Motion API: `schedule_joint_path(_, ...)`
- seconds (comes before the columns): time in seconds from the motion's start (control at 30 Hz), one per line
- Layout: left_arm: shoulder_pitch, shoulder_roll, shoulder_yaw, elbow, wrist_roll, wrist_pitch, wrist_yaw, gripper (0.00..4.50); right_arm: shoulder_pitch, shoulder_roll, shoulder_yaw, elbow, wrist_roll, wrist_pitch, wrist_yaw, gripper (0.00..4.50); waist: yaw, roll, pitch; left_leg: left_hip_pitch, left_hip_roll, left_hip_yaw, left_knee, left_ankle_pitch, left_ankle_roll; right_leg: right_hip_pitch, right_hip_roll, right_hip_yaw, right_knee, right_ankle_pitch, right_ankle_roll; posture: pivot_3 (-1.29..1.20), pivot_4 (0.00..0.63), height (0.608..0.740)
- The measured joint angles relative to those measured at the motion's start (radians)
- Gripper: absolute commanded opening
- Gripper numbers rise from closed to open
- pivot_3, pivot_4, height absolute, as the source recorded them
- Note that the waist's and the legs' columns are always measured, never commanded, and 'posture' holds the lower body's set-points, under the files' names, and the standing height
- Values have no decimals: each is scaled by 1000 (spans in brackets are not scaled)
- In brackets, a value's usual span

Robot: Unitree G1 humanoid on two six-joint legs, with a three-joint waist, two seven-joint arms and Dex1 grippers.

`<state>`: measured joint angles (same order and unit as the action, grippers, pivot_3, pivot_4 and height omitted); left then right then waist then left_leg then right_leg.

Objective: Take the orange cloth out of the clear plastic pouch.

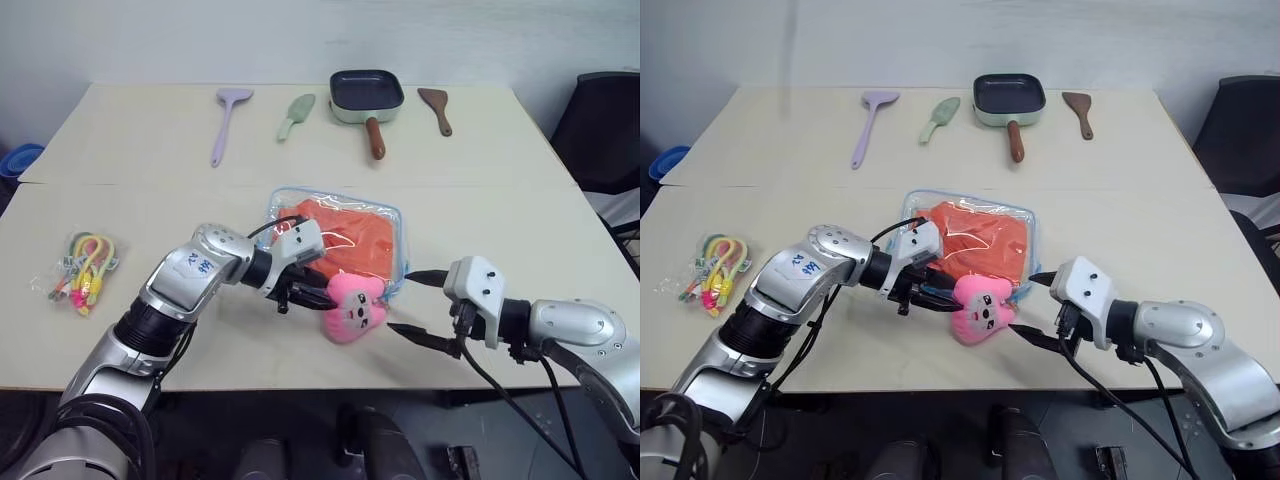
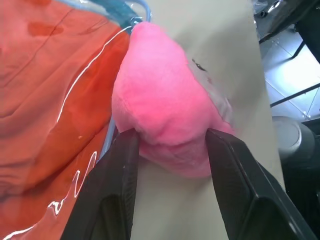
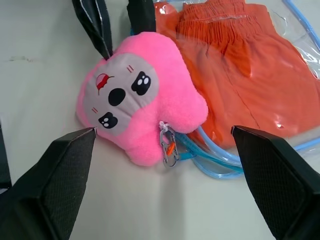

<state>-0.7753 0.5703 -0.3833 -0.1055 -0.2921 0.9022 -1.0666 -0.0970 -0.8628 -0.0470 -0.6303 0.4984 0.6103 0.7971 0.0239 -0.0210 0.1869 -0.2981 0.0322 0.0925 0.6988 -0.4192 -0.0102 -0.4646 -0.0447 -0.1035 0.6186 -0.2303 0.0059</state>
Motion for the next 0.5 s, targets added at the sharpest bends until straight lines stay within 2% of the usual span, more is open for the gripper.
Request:
schedule_joint_path(0.03,2,-9,-2,0,1,-5,6,2169,4,0,0,-3,-2,0,-4,4500,0,0,0,0,0,0,0,0,0,0,0,0,0,0,0,0,150,740)
schedule_joint_path(0.13,8,-32,1,0,-3,-4,26,1593,6,0,0,-7,-8,-2,-6,4500,2,0,0,0,0,0,0,0,0,0,0,0,0,0,0,0,150,740)
schedule_joint_path(0.3,8,-48,12,-1,-17,14,42,129,-6,-7,7,24,-65,-45,-1,4500,1,0,0,0,-1,0,1,0,0,0,0,0,0,0,0,0,150,740)
schedule_joint_path(0.5,8,-42,12,-1,-19,10,48,56,-131,-30,94,222,-239,-210,44,4500,-3,0,0,0,-1,1,0,0,0,0,1,0,0,0,-1,0,150,740)
